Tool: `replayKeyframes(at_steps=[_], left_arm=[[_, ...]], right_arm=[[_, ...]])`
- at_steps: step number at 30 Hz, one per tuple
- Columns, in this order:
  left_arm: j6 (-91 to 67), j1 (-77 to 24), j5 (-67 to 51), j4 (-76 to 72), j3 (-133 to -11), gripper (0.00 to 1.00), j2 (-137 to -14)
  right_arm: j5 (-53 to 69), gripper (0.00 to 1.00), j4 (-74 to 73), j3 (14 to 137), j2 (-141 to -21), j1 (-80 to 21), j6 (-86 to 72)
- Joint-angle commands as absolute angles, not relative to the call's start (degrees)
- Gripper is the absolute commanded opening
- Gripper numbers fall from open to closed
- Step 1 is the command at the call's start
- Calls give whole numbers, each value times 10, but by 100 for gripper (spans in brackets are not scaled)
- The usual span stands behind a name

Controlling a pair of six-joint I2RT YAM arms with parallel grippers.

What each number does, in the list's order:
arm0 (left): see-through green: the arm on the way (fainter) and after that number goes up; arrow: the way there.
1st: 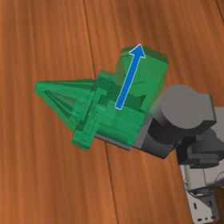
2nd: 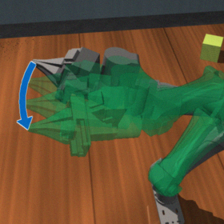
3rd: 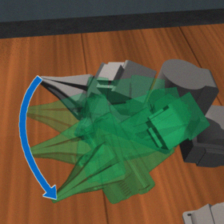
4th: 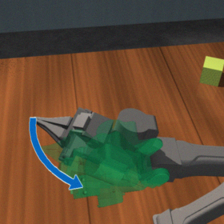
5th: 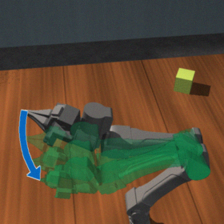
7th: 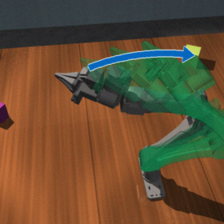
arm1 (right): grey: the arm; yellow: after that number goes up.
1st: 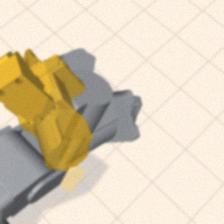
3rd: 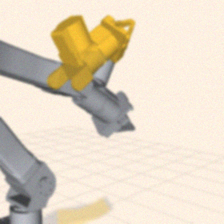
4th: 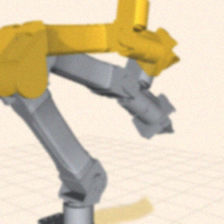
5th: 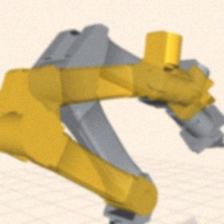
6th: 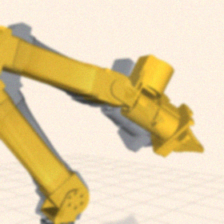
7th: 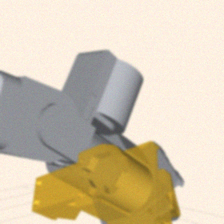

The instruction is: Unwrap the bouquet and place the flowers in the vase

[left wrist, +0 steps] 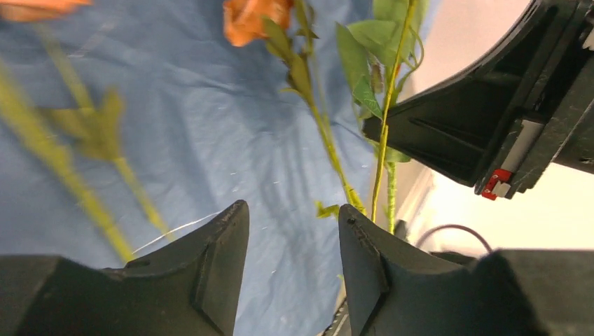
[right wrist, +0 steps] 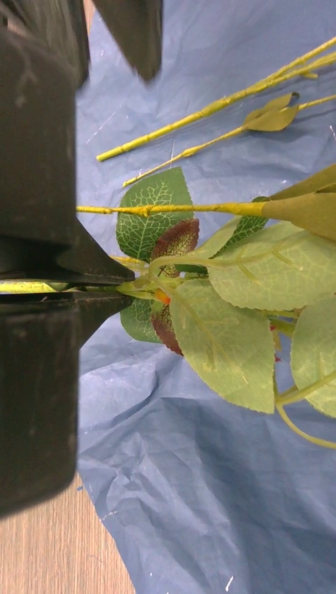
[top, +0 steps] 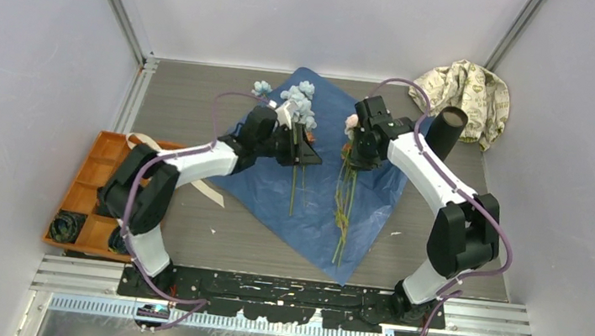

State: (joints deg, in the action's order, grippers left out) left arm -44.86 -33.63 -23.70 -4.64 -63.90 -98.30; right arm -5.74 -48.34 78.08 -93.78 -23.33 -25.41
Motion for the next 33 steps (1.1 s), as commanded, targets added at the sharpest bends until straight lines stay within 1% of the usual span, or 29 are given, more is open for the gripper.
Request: replayKeyframes(at_steps=[1,4,7,11,16,19,27,33], left_arm=[[-606,-343,-374,-402,-595,52,-1054],[-677,-347,-402,-512,-597,52,-1109],[-698,-353,-402,-551,-601,52,-1137],[-706,-357,-392,-595,-584,52,-1135],[-693,-357,-372,-639,-534,52,-1101],[-681,-364,-377,-643,-526,52,-1101],[-661,-406,-385,-649,-552,53,-1130],[-622,-420,-380,-592,-558,52,-1131]], right_arm=[[-50,1,-466,787,-888,-240,-255],[-48,1,-464,783,-886,-242,-257],[-47,1,-461,783,-887,-244,-258],[-48,1,-457,782,-898,-246,-259],[-51,1,-449,778,-908,-246,-260],[-48,1,-445,776,-908,-246,-261],[-44,1,-445,785,-913,-247,-262],[-36,1,-445,798,-901,-254,-269]])
